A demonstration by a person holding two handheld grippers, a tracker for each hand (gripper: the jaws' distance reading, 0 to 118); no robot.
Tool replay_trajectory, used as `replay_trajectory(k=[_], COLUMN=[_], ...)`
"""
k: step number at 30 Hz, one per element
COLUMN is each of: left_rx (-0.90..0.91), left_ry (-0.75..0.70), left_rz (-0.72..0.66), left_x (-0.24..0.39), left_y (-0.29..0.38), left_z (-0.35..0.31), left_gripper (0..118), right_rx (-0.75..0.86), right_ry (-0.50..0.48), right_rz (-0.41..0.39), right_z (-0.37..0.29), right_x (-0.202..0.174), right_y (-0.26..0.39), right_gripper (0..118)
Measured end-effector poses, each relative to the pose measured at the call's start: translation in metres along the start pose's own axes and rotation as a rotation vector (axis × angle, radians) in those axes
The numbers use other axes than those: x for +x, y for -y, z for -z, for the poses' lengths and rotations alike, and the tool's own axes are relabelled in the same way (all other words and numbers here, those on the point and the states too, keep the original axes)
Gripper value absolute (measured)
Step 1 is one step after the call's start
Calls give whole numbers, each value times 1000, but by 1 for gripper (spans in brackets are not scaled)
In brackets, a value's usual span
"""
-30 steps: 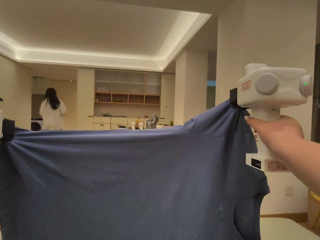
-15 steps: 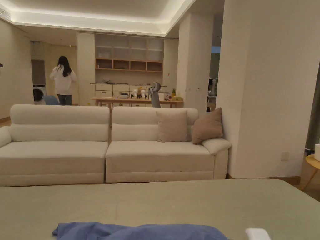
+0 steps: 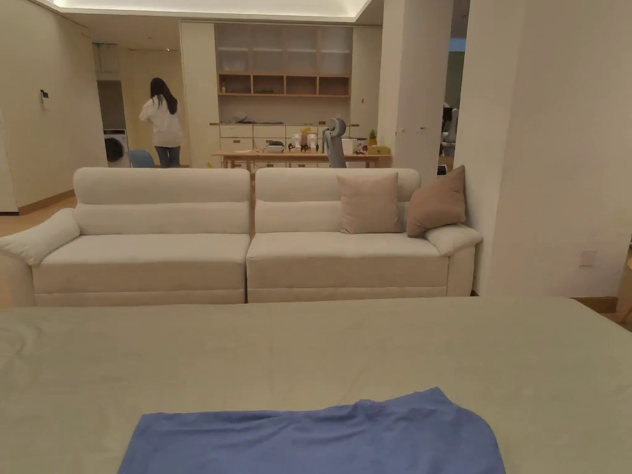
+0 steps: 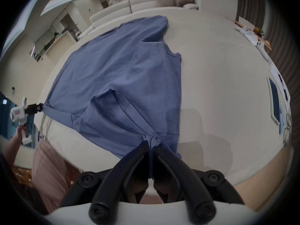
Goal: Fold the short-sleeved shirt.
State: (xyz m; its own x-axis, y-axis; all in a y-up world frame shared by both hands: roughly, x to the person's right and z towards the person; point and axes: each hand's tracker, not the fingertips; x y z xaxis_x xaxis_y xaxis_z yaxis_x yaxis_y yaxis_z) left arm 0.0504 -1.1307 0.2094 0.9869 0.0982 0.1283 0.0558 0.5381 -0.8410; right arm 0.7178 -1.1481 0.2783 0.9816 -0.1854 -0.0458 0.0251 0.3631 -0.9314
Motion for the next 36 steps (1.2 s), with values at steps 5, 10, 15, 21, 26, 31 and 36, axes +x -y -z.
replay_trajectory(k=[5, 10, 15, 21, 26, 31, 36], left_rx=[-34, -94, -186, -76, 262, 856, 941], left_ry=[16, 24, 78, 206, 299, 57, 62], left_rz=[61, 27, -39, -125, -272, -187, -211], left_x=[5, 5, 3, 8, 27, 77, 96], left_y=[25, 20, 14, 1, -17, 24, 40], left_z=[-20, -7, -5, -48, -118, -181, -203], left_gripper=[2, 6, 69, 106, 106, 105, 1], right_rx=[-68, -100, -114, -15, 350, 934, 994], right_ry=[47, 50, 73, 46, 29, -9, -144], right_rz=[-107, -64, -12, 11, -32, -60, 51], right_z=[-10, 9, 6, -26, -78, -121, -136], right_x=[-14, -22, -26, -42, -74, -125, -150], right_y=[10, 2, -2, -8, -14, 17, 25], right_gripper=[3, 3, 49, 116, 116, 71, 0])
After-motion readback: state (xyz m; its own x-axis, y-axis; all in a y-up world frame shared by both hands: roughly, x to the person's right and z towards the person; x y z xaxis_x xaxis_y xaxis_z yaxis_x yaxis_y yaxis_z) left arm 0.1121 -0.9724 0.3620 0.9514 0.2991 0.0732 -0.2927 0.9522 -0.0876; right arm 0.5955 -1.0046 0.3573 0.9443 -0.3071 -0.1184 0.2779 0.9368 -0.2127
